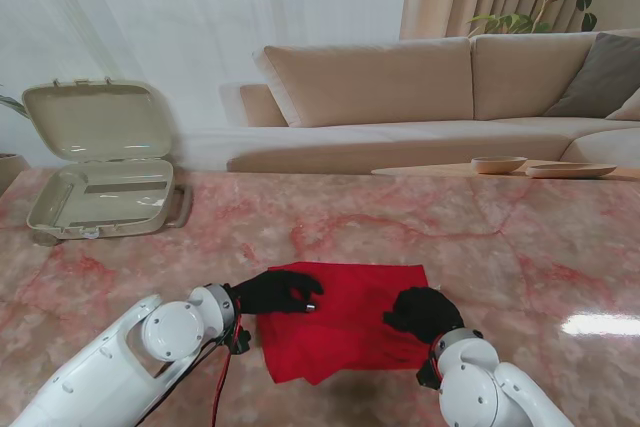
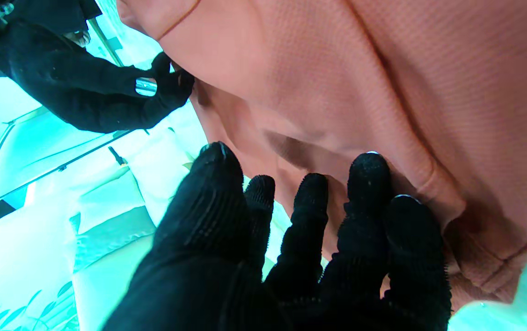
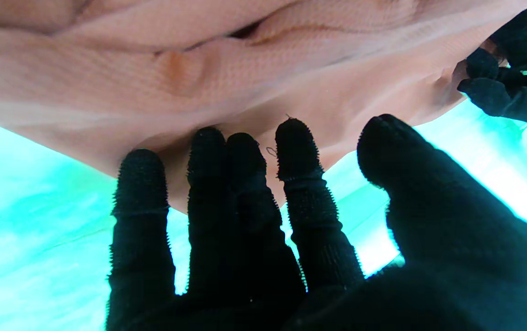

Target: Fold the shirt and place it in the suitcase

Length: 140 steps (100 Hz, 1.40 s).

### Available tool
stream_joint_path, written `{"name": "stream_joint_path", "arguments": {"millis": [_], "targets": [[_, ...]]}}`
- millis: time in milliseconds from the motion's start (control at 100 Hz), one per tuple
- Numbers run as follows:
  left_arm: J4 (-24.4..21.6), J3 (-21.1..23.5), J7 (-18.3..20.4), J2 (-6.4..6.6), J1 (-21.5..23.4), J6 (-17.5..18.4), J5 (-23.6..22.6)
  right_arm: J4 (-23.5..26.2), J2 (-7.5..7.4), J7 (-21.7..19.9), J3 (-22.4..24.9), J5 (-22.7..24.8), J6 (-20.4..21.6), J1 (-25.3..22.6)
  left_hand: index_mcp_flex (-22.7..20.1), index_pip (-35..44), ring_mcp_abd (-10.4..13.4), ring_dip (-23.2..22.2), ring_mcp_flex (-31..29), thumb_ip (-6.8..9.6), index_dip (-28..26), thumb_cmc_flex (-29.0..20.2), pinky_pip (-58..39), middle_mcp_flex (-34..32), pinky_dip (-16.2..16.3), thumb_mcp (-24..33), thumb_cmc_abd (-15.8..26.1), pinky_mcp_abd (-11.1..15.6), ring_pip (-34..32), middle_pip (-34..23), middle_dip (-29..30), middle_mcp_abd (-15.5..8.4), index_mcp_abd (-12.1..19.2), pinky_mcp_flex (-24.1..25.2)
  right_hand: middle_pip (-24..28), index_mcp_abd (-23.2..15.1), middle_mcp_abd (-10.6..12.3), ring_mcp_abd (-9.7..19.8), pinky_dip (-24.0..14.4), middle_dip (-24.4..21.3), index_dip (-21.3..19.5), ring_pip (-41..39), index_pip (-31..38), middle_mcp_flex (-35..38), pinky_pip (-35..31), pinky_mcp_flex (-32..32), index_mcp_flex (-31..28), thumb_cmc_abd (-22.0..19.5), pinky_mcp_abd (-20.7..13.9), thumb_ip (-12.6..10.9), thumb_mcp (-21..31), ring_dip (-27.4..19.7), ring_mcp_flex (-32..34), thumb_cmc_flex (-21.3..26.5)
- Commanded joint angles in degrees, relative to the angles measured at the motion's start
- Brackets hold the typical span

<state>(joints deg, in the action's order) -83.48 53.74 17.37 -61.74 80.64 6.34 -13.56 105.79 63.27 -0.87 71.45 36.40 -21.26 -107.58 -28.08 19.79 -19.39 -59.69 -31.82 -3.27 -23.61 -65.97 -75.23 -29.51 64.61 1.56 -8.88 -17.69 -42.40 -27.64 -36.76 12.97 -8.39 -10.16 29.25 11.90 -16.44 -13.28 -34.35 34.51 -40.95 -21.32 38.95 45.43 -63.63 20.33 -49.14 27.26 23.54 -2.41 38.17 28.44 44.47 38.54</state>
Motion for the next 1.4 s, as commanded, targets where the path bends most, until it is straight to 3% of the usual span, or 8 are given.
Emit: {"name": "stream_joint_path", "arguments": {"millis": [0, 320, 470, 550, 710, 830, 1000, 1390], "targets": [[-1.41, 0.97, -0.96, -0.14, 1.17, -0.19, -1.03, -0.35, 0.17, -0.01, 0.62, -0.90, -0.12, -1.22, 1.97, 0.40, -0.77, 0.62, 1.57, 1.65, 0.52, -2.46, -0.26, 1.42, -0.24, -1.94, 1.98, -0.48, 1.48, -0.14, 0.62, -0.31, 0.15, 0.55, -0.28, -1.32, -3.02, -5.83, -0.50, -0.34, 0.33, 3.30, 0.47, 0.32, 0.43, -0.39, 0.85, -0.42, 0.36, 2.40, -0.94, -0.83, -1.59, -1.35], [-7.77, 6.99, -1.77, 0.39, 6.32, 0.87, -3.76, 3.38, 0.64, 1.99, 2.65, 0.25, -0.33, -2.12, 1.60, 0.25, -0.89, 0.83, 1.39, 1.57, 0.65, -2.02, -0.20, 0.96, -0.34, -2.11, 2.10, -0.55, 1.66, 0.79, 1.54, -0.07, 0.36, 0.59, 0.09, -1.60, -3.05, -5.59, -2.06, -0.10, -0.11, -1.42, -1.22, 0.41, -2.24, 0.91, 0.96, -0.82, -0.14, 2.32, -0.96, 2.22, 0.28, -2.45], [-8.61, 8.79, 0.03, 1.11, 8.10, 1.91, -5.27, 4.10, 0.51, 1.62, 3.39, 2.10, -1.89, -2.15, 1.48, 0.02, -0.94, 0.86, 1.37, 1.56, 0.73, -2.01, -0.20, 0.81, -0.35, -2.08, 2.13, -0.55, 1.74, 0.90, 1.63, -0.08, 0.25, 0.59, 2.82, -1.32, -3.50, -6.08, -4.85, 2.31, -1.48, -12.29, -5.25, -0.12, -7.60, 2.44, 1.45, -2.38, -1.26, 1.51, -2.15, 8.86, 1.03, -3.71], [-8.40, 9.29, 0.98, 1.38, 8.64, 2.06, -5.42, 4.19, 0.26, 0.55, 3.53, 3.57, -3.57, -2.07, 1.48, -0.15, -0.91, 0.84, 1.40, 1.54, 0.76, -1.93, -0.20, 0.83, -0.35, -2.12, 2.10, -0.55, 1.77, 0.97, 1.66, 0.02, 0.19, 0.59, 4.64, -1.26, -4.19, -6.06, -6.41, 4.32, -4.69, -18.37, -10.30, -0.69, -11.09, 4.25, 2.53, -4.34, -2.05, -0.27, -4.71, 11.52, 2.58, -4.82], [-7.33, 9.85, 1.36, 1.47, 9.11, 1.80, -5.49, 4.39, -0.60, -3.28, 2.59, 7.33, -9.14, -1.14, 1.48, -0.34, -1.02, 0.72, 1.43, 1.56, 0.77, -1.96, -0.20, 0.86, -0.36, -2.10, 2.16, -0.55, 1.68, 0.93, 1.60, -0.07, 0.26, 0.59, 6.12, 0.46, -5.48, -6.61, -7.24, 6.36, -5.23, -24.39, -14.45, -1.77, -13.94, 5.15, 5.21, -5.66, -2.10, 0.75, -7.69, 14.64, 2.43, -7.60], [-6.79, 10.06, 1.09, 1.42, 9.15, 1.69, -5.78, 4.87, -1.66, -8.16, 2.25, 11.44, -11.72, -0.55, 1.42, -0.38, -1.10, 0.66, 1.45, 1.57, 0.74, -1.99, -0.22, 0.87, -0.36, -2.09, 2.14, -0.64, 1.64, 0.91, 1.57, -0.05, 0.16, 0.57, 7.06, 1.61, -6.03, -6.65, -8.26, 8.87, -5.63, -28.12, -15.26, -2.98, -15.13, 4.67, 5.82, -6.65, -2.42, 2.53, -8.53, 17.64, 0.84, -11.27], [-6.45, 9.92, 1.04, 1.37, 8.93, 1.81, -5.37, 5.38, -2.89, -14.43, 1.61, 15.84, -14.63, 0.33, 1.41, -0.43, -1.08, 0.59, 1.42, 1.57, 0.71, -2.00, -0.19, 0.87, -0.33, -2.09, 2.16, -0.73, 1.55, 0.87, 1.51, 0.00, 0.15, 0.64, 7.64, 2.12, -6.09, -6.31, -9.39, 10.98, -5.82, -30.52, -15.78, -4.06, -16.01, 4.16, 6.37, -7.70, -3.12, 3.08, -8.52, 19.90, -0.41, -13.76], [-6.57, 9.45, 1.60, 1.44, 8.87, 1.41, -4.79, 3.30, -3.94, -19.43, 0.23, 17.55, -17.43, 2.09, 1.35, -0.31, -1.04, 0.48, 1.34, 1.55, 0.58, -1.95, -0.23, 0.87, -0.22, -2.10, 2.15, -0.84, 1.42, 0.79, 1.44, -0.13, 0.18, 0.62, 8.87, 1.83, -6.09, -5.81, -10.41, 13.64, -5.91, -32.58, -16.19, -5.20, -16.92, 4.12, 6.38, -7.84, -3.71, 3.22, -8.20, 21.86, -0.98, -14.57]]}}
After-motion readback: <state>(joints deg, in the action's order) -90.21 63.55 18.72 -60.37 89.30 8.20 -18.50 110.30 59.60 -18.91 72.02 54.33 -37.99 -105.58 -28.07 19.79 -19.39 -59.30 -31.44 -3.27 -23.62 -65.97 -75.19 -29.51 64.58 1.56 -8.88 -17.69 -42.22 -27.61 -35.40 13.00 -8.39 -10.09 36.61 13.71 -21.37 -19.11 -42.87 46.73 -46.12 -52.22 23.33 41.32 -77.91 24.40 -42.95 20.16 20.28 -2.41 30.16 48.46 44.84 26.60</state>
